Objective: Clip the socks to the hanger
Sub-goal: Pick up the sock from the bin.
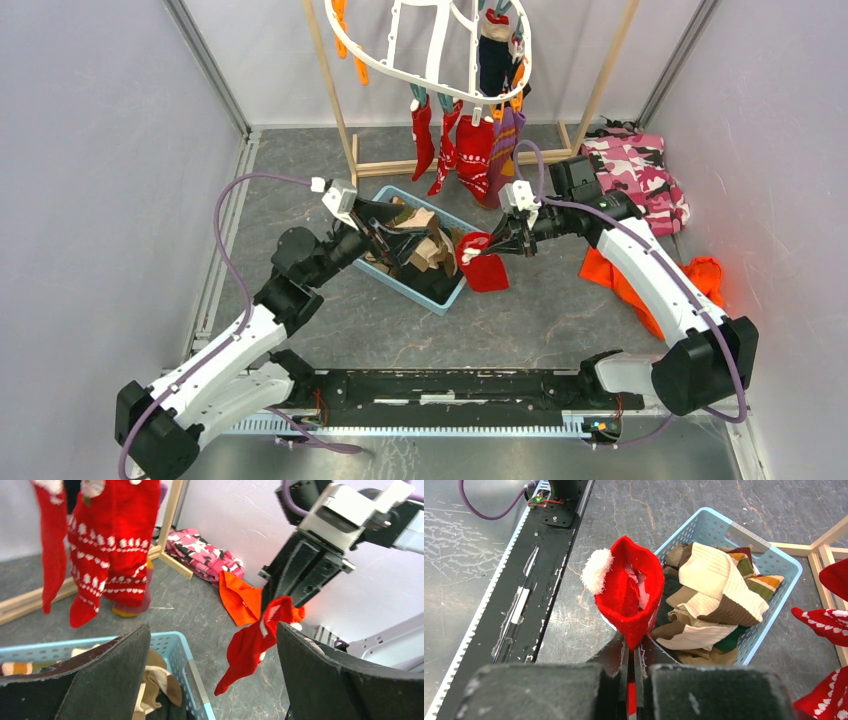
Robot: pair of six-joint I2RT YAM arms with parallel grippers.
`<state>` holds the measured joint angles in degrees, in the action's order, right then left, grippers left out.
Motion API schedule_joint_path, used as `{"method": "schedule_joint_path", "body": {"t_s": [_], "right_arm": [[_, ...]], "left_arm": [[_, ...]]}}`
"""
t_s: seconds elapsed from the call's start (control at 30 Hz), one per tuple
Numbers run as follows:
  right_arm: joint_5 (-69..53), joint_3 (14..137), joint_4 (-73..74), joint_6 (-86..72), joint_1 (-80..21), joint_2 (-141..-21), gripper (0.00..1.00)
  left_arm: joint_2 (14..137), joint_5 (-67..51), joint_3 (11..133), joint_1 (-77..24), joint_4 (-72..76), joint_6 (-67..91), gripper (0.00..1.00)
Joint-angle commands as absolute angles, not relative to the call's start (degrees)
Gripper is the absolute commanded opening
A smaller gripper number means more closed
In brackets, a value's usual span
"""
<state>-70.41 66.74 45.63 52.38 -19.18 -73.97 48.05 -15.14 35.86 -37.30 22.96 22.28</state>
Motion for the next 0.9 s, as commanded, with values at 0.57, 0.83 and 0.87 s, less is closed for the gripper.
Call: {"method": "schedule_joint_path", "body": {"t_s": [0.57,0.83,0.87], "right_arm": [[-71.5,65.7,44.5,51.8,-16.0,-70.7,0.0],[-71.7,65.4,43.6,50.7,-15.2,-70.8,0.0],[-71.7,65.4,43.5,50.5,-15.1,-70.8,0.0]], "left_arm": [[59.4,-28.3,46.5,-15.9,28.2,34.2,0.95],[64.8,-32.1,49.9,-10.7,35.8,40.7,0.92],[65.4,-32.4,49.9,-10.5,36.8,41.0,0.92]]}}
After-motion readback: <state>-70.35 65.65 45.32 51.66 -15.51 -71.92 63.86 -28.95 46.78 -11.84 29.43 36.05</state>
